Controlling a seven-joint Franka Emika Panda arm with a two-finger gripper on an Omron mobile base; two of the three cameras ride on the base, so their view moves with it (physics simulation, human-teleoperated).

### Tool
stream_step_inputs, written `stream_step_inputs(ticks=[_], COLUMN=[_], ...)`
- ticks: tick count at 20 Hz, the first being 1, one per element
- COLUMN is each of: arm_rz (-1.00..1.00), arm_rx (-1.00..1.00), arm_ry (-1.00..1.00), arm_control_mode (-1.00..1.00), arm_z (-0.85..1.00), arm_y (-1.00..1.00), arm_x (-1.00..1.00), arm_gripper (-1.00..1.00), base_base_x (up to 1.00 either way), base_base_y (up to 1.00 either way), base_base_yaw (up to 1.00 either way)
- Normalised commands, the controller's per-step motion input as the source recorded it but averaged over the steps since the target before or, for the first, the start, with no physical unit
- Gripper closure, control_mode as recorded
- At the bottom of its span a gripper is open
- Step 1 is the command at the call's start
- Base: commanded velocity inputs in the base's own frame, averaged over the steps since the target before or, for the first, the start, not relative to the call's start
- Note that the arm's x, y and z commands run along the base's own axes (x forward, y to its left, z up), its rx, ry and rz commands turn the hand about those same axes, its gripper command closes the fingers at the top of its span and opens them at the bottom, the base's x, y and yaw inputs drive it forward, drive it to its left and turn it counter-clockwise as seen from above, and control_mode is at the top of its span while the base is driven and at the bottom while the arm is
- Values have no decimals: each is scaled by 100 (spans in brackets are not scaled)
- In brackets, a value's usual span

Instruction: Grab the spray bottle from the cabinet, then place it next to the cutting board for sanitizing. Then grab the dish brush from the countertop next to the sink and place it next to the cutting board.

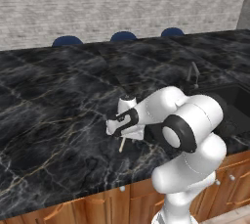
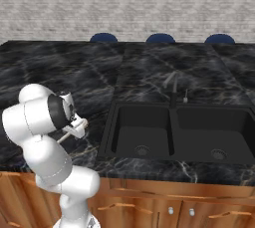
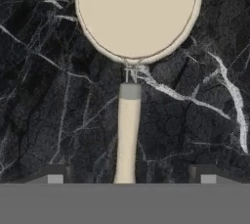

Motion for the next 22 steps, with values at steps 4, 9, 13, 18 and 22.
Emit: stream_step_inputs(ticks=[4,9,13,18,22], arm_rz=[0,0,0,0,0], arm_rx=[0,0,0,0,0], arm_ry=[4,0,-5,-31,-61], arm_control_mode=[-100,-100,-100,-100,-100], arm_z=[-33,-14,-1,61,87], arm_y=[21,20,10,-2,-21], arm_x=[12,0,-16,-60,-96], arm_gripper=[100,100,100,100,100], base_base_x=[0,0,0,0,0], base_base_y=[0,0,0,0,0], base_base_yaw=[0,0,0,0,0])
